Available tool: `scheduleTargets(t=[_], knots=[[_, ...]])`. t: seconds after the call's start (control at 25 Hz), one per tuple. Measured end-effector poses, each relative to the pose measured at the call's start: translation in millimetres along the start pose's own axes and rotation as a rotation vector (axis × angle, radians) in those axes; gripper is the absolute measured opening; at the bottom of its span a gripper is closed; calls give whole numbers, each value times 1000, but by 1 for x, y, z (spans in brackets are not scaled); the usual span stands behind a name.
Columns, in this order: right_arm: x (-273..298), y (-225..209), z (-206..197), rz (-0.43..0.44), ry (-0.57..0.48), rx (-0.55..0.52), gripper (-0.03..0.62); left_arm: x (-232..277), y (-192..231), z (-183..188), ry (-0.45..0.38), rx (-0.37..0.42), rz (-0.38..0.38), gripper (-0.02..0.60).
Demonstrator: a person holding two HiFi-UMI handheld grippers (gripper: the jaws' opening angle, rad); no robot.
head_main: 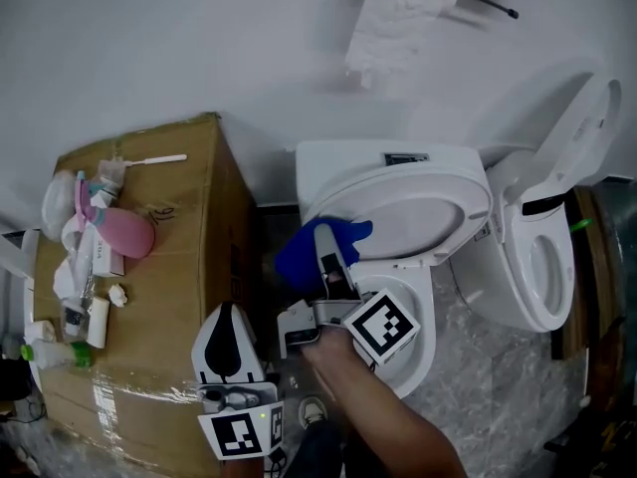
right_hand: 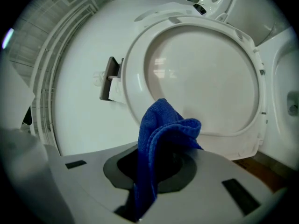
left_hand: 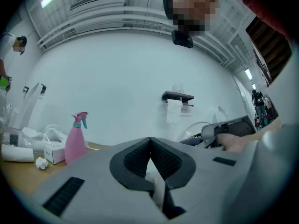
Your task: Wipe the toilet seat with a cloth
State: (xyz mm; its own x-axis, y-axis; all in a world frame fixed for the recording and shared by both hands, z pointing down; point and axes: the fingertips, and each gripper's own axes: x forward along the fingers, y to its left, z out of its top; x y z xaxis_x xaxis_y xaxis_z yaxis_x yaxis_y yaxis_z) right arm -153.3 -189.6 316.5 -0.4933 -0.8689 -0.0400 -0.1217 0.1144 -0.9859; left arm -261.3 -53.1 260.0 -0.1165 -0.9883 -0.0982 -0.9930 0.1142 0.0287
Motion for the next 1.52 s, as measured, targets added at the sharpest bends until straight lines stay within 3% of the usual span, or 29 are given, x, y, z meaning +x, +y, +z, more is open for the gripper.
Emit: scheduleTargets(t=[0.12, 0.32, 0.68, 0.76, 1.16, 1.28, 1.52], knots=[[5, 25, 9, 53, 21, -126, 61, 2, -4, 3, -3, -3, -4, 15], [13, 53, 17, 109, 99, -431, 61, 4, -16, 3, 3, -17, -7, 15], [6, 63, 32, 48, 178, -1177, 61, 14, -44, 9, 0, -4, -45, 15], [5, 66, 37, 32, 178, -1275, 61, 16, -50, 10, 4, -3, -51, 15], [-10, 75, 99, 16, 105, -1331, 61, 28, -96, 10, 9, -5, -100, 15], [-17, 67, 130, -34, 71, -1315, 61, 32, -115, 9, 6, -9, -121, 15], [-32, 53, 182, -84, 33, -1381, 61, 38, -149, 2, 8, -7, -159, 15]])
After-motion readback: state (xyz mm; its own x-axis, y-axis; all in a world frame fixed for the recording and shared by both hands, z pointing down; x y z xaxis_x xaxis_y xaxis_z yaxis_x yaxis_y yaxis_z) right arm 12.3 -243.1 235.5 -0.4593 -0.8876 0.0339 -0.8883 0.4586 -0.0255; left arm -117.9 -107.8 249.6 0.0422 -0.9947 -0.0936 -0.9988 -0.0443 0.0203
